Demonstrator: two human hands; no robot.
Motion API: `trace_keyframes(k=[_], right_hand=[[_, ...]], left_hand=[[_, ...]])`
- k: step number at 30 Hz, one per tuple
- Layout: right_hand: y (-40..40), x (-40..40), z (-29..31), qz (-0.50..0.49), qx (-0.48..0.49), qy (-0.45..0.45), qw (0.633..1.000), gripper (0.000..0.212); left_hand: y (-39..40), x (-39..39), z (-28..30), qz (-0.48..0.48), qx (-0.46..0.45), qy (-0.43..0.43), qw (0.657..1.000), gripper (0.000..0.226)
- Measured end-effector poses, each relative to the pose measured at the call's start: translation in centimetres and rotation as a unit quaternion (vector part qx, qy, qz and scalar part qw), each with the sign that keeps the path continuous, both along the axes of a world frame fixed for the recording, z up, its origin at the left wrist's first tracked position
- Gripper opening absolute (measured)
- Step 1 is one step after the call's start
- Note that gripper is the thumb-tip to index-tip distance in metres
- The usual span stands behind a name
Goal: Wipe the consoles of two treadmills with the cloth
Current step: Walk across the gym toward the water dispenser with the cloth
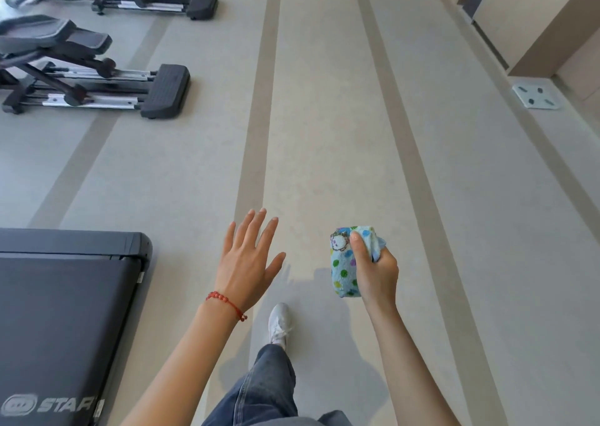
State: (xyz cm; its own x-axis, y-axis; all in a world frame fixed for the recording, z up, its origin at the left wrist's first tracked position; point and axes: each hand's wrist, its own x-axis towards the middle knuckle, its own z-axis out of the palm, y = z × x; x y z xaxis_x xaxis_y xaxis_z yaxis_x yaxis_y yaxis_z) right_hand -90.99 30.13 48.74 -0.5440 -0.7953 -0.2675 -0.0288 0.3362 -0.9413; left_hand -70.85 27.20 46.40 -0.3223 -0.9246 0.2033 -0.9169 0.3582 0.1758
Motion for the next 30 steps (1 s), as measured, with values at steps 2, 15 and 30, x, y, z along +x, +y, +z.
trace_keyframes(k=[2, 15, 30], right_hand=[[-4.5, -0.2, 0.0, 0.003, 0.000, 0.015, 1.000, 0.019], [-26.6, -3.1, 0.7, 0.003, 0.025, -0.013, 1.000, 0.015], [-53.0, -13.0, 0.6, 0.040, 0.033, -0.056, 0.997, 0.015]], left_hand=[[-4.4, -0.3, 0.0, 0.000, 0.011, -0.001, 1.000, 0.057], [-27.4, -2.8, 0.9, -0.022, 0.006, 0.011, 1.000, 0.057], [-53.8, -12.4, 1.4, -0.024, 0.008, 0.004, 1.000, 0.055]])
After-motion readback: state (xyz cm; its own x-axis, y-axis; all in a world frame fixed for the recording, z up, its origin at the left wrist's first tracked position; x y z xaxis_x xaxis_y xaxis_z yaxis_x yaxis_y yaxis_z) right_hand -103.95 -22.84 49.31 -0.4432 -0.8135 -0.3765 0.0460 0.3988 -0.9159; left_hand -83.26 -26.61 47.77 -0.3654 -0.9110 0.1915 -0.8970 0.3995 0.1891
